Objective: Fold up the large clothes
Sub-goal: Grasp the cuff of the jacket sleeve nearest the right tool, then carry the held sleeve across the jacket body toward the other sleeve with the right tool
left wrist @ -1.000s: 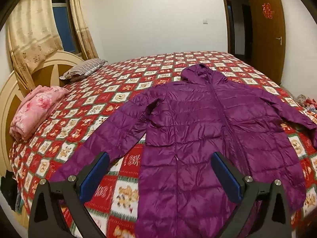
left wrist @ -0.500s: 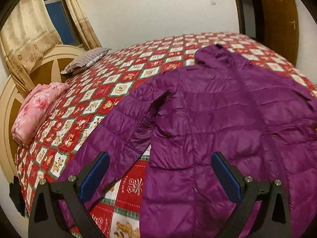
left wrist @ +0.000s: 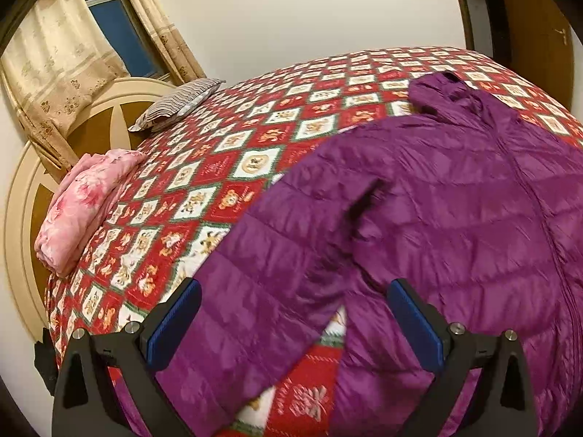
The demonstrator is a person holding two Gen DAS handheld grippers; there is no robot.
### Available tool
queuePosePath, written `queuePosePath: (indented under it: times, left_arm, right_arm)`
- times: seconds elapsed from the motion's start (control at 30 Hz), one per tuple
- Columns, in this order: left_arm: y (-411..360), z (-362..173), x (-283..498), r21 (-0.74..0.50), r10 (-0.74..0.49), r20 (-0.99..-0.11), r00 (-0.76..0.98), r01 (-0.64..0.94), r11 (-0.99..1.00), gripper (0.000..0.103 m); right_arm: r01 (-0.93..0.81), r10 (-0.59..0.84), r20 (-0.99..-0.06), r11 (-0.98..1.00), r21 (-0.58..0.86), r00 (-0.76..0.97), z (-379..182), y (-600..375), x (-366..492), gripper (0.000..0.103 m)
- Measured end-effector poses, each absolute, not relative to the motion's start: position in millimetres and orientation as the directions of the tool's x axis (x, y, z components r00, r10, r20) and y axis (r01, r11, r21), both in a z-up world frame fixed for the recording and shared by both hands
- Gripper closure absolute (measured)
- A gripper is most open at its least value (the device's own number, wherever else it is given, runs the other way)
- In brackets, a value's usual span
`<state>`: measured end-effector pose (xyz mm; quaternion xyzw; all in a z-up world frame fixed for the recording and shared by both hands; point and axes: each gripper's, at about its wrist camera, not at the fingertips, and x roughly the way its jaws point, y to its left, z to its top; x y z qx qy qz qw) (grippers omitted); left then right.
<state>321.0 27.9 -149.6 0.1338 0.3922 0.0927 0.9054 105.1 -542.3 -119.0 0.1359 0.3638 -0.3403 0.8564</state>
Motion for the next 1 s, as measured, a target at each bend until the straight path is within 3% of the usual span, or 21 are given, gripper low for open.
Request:
queuePosePath:
  times: [0.2,0.43,1.0]
  left_arm:
    - [34.9,-139.2,338.9,0.297,0.273,-0.678,0.683,-0.086,0.951,0.001]
    - [36.2,-136.2,342.8,0.272,0.254,-0.670,0.698,-0.088,0.958,0.001]
    - [78.1,-151.5,359.1,0.262,0.280,-0.667,0.691,-0.135,0.956,0.001]
  right_arm:
    - [0.591,-0.504,-0.625,0.802,-0.082,0.597,-72.4,-494.5,154.1,0.096]
    - [0.443,-0.432,-0.574,0.887,-0.132,0.695,-58.8,-413.8,212.4,0.097]
    - [0.073,-0.199,-0.603,0.971,-0.227,0.772,-90.3,-214.9,320.3,0.097]
